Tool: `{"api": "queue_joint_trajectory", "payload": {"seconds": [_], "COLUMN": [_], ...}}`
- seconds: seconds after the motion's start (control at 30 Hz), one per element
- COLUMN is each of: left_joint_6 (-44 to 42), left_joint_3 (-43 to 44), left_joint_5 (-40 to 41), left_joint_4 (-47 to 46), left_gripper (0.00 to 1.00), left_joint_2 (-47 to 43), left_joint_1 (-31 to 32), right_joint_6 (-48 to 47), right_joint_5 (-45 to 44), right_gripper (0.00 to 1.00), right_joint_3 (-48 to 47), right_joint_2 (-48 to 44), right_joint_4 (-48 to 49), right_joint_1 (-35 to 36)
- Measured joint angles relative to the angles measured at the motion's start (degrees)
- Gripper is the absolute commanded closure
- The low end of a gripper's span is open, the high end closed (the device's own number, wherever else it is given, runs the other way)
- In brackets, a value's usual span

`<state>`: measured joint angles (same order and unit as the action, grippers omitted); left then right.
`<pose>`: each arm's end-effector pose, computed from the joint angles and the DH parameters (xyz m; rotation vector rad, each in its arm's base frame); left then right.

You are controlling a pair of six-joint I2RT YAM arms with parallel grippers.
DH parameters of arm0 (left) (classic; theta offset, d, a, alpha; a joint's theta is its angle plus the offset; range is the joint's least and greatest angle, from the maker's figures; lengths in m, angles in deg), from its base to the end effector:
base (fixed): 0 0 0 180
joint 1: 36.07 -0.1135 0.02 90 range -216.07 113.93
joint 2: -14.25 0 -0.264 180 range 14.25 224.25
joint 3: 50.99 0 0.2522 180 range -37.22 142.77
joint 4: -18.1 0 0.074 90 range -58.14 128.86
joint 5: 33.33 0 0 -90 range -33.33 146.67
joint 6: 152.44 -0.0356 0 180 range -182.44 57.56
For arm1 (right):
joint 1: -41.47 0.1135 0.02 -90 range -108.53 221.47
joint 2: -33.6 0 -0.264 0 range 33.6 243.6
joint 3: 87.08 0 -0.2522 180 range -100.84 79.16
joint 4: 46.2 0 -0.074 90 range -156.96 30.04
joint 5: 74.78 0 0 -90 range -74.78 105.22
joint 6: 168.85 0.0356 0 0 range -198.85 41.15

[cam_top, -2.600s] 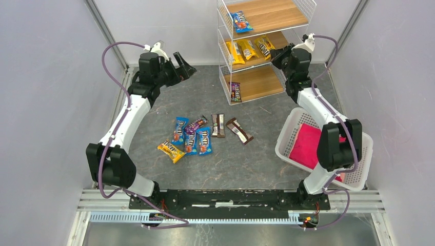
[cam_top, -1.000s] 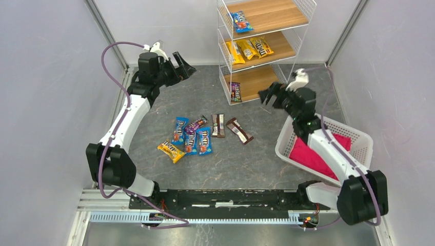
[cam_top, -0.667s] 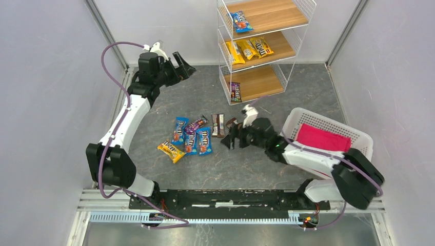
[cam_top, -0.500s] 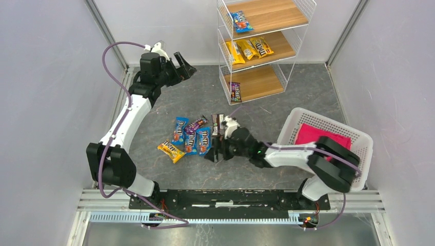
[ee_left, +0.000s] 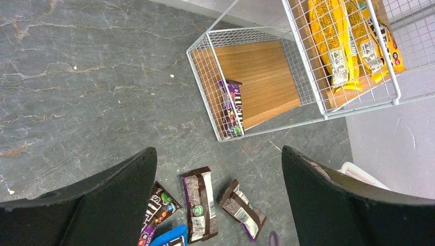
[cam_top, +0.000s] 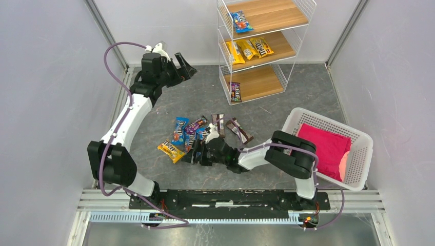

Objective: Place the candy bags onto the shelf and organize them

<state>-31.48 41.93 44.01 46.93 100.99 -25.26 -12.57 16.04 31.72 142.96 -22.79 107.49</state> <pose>0.3483 -0.0744 0.3623 -0.2060 2.0110 -0.6878 0.1521 0.3431 0.1288 -0.0054 2.3386 1.3760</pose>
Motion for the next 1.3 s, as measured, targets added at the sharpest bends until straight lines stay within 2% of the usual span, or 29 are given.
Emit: {"api": "queue_joint_trajectory", "payload": {"seconds": [0.13,0.17,0.33,0.6,0.87,1.03,1.13,1.3], "left_joint_6": [0.00,0.00,0.04,0.09,0.11,0.11,0.13,0.13], "left_joint_3": [0.15,0.22,0.50,0.50,0.50,0.50,0.50,0.50], "left_joint_5": [-0.90,-1.01,-2.58,-4.68,-5.75,-5.92,-5.99,-5.97], "left_joint_4": [0.11,0.15,0.15,-0.22,-0.46,-0.59,-0.66,-0.66], "left_gripper": [0.03,0.02,0.02,0.03,0.03,0.03,0.03,0.03], "left_joint_2": [0.00,0.00,0.00,0.00,0.00,0.00,0.00,0.00], "left_joint_1": [-0.66,-0.83,-1.51,-1.60,-1.79,-2.16,-2.49,-2.75], "right_joint_6": [3.54,4.48,8.79,10.73,13.86,13.11,11.37,8.81], "right_joint_5": [-1.07,-1.03,-0.87,-4.48,-9.97,-12.02,-12.52,-12.31], "right_gripper": [0.30,0.32,0.32,0.33,0.58,0.66,0.77,0.82], "right_joint_3": [-4.44,-5.22,-7.56,-12.52,-14.69,-14.71,-14.71,-14.71], "right_joint_2": [4.09,5.01,9.49,12.44,14.36,14.36,14.36,14.36], "right_joint_4": [0.24,0.61,3.67,1.99,0.46,-0.90,-0.68,0.72], "right_joint_1": [-0.02,0.00,0.15,0.96,2.14,2.23,2.23,2.23]}}
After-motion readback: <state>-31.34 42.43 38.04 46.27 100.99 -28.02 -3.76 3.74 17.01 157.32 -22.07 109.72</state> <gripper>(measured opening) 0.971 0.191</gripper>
